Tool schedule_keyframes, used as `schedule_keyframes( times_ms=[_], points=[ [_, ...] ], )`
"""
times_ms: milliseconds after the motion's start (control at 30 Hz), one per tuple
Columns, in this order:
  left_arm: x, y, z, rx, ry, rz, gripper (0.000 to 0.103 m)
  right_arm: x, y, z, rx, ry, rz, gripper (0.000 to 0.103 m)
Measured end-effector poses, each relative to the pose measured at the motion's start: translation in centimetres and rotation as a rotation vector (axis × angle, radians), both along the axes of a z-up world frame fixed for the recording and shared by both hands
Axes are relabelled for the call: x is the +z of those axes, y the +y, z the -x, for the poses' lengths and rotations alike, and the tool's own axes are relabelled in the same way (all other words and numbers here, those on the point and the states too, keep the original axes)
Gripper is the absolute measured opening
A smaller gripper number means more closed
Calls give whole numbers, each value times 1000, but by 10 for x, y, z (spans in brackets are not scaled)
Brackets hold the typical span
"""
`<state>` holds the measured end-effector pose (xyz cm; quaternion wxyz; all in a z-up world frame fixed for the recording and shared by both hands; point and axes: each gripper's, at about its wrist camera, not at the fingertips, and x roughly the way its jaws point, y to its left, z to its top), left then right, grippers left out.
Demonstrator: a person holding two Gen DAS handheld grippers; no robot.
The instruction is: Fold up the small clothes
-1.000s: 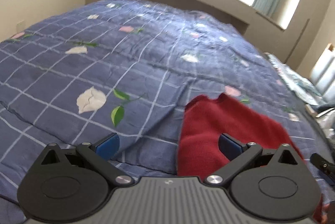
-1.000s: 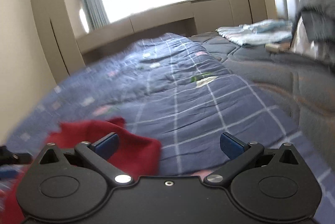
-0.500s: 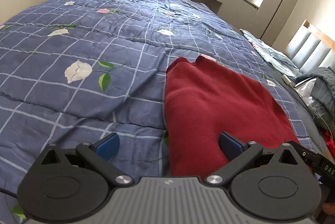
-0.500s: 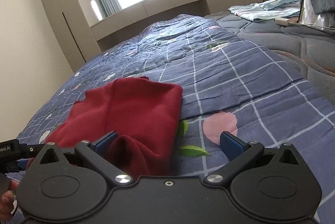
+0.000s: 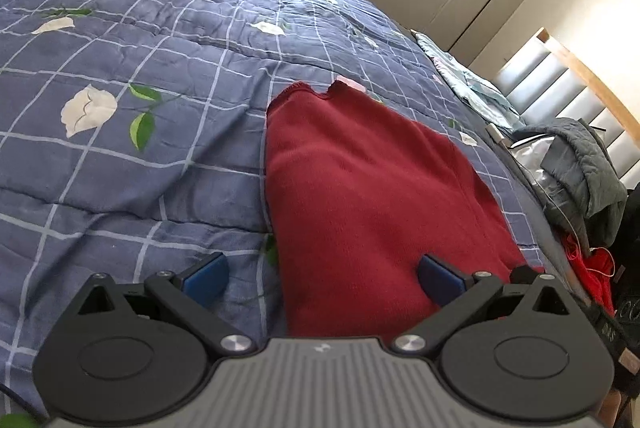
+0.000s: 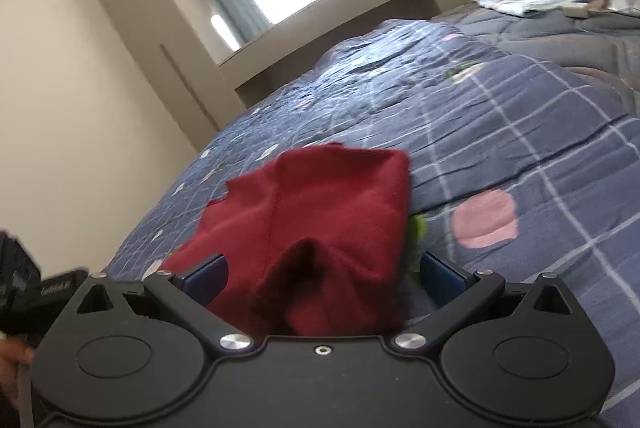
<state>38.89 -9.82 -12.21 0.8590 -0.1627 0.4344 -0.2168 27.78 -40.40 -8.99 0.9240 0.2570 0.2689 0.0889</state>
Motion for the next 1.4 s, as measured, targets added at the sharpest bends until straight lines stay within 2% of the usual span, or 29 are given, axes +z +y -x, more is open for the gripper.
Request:
schedule_keyframes(
  times_ms=[33,100,167,333,433,500,567,667,733,867,933,1167,1400],
  points=[
    [0,-1,1,-1,-3,-5,103,-1,2,0,23,-5,-9,95],
    [0,-1,2,-1,-8,-7,103,-3,8,0,49,-6,-12,92],
    [0,0,1,-2,-4,-3,103,-3,13,2,38,-9,24,88],
    [2,0,-2,-7,16,-7,103,-8,1,5,-13,-7,-39,67],
    [5,-2,-2,3,19,-13,101,-10,2,5,-17,-5,-33,64],
    [8,-5,-1,-5,10,-22,95,-9,5,5,-15,-4,-12,61],
    [12,-7,0,-15,15,-20,83,-10,6,5,-15,-4,-4,59],
    [20,-13,1,-20,25,-36,73,-10,4,6,-16,-5,-11,55],
    [25,-19,1,-18,26,-69,67,-10,4,6,-13,-7,-12,49],
    [36,-24,5,-16,2,-107,42,-8,5,8,-7,-17,-11,39],
    [42,-26,8,-20,-16,-126,36,-4,9,9,-3,-32,14,32],
    [61,-31,14,-58,-76,-168,30,18,28,14,-5,-86,149,27],
    [82,-10,9,-46,-136,-172,28,50,47,-1,31,-142,199,26]
  ],
)
